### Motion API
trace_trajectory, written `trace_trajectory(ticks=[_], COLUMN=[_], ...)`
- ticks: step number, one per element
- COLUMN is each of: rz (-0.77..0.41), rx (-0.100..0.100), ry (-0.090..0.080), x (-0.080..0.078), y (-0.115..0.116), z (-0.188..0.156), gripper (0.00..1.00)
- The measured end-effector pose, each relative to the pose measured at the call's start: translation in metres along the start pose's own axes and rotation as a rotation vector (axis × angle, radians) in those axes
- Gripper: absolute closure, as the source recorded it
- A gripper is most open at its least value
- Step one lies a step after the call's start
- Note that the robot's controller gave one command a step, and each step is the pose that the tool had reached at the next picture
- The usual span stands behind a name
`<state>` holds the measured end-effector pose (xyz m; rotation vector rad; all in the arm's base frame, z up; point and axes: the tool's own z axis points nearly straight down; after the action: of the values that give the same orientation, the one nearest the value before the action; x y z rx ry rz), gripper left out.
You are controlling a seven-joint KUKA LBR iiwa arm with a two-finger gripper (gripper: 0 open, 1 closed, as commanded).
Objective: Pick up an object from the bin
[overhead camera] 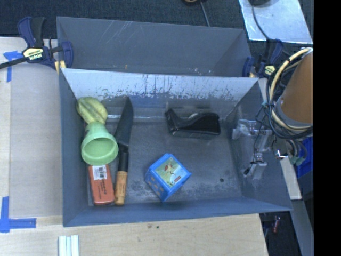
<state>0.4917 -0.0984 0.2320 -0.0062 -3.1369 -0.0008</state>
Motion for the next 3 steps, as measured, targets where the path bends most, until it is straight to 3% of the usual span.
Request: trace_trajectory(ticks=[1,2,3], rz=[-0.004,-0.305,0.154], rx=[0.001,0.003,0.000], ry=[-0.009,-0.010,-0.012], x=[-0.002,-0.003,-0.024], y=[0.000,0.043,0.122], z=[-0.004,0.085,0.072], gripper=[0.00,0.00,0.00])
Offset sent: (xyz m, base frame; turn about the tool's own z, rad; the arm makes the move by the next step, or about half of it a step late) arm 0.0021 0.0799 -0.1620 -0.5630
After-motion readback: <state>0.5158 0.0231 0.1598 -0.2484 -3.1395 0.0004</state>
